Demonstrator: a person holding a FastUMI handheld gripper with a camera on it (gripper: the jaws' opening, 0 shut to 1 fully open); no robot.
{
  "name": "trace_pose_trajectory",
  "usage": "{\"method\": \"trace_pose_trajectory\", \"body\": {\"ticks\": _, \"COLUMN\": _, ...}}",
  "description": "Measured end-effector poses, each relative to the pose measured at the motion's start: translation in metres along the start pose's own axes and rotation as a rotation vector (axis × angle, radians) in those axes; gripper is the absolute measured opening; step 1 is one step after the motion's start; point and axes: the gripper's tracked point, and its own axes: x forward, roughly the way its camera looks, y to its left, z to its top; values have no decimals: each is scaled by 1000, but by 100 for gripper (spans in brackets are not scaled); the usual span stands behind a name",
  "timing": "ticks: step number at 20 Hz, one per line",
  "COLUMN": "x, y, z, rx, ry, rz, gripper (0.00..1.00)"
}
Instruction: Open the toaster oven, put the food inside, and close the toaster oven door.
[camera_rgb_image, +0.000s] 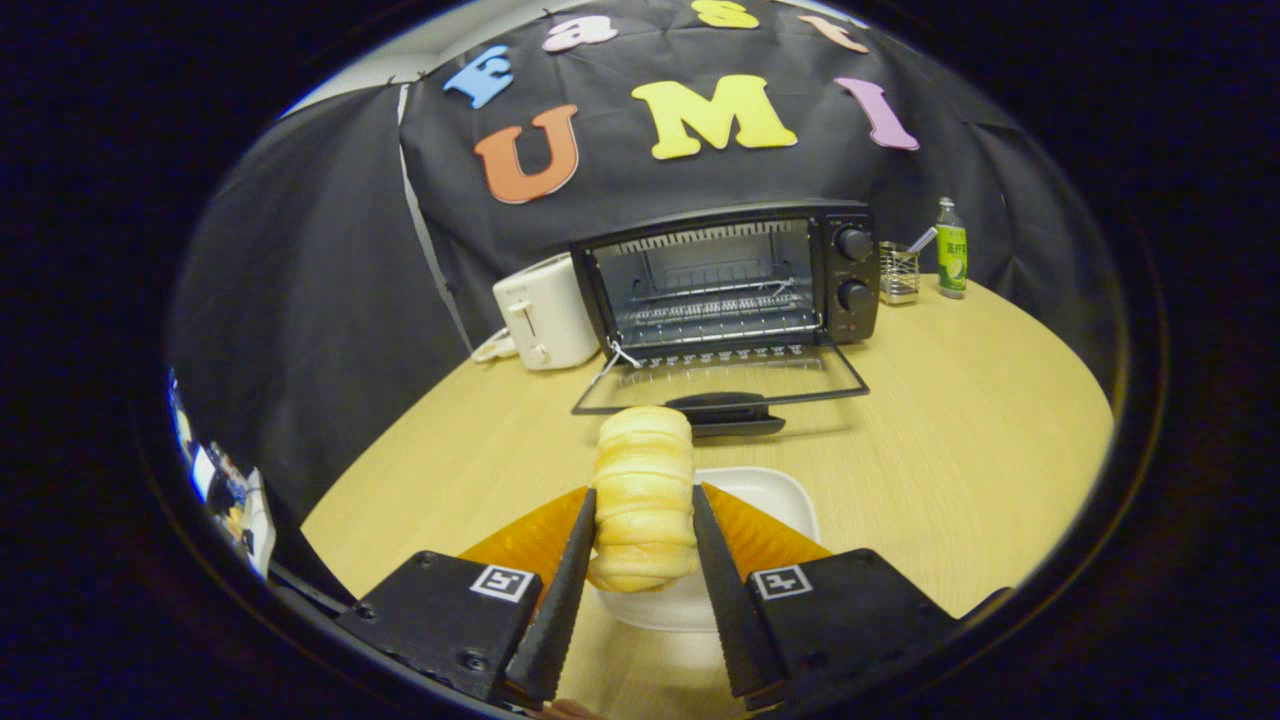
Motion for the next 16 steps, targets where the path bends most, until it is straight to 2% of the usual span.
{"method": "trace_pose_trajectory", "body": {"ticks": 4, "x": 6, "y": 21, "z": 30, "rx": 170, "ry": -77, "rz": 122, "gripper": 65}}
{"method": "trace_pose_trajectory", "body": {"ticks": 7, "x": 12, "y": 28, "z": 54, "rx": 383, "ry": -145, "rz": 232, "gripper": 65}}
{"method": "trace_pose_trajectory", "body": {"ticks": 10, "x": 26, "y": 7, "z": 65, "rx": 477, "ry": -165, "rz": 204, "gripper": 65}}
{"method": "trace_pose_trajectory", "body": {"ticks": 16, "x": 61, "y": -18, "z": 103, "rx": 487, "ry": -223, "rz": 159, "gripper": 65}}
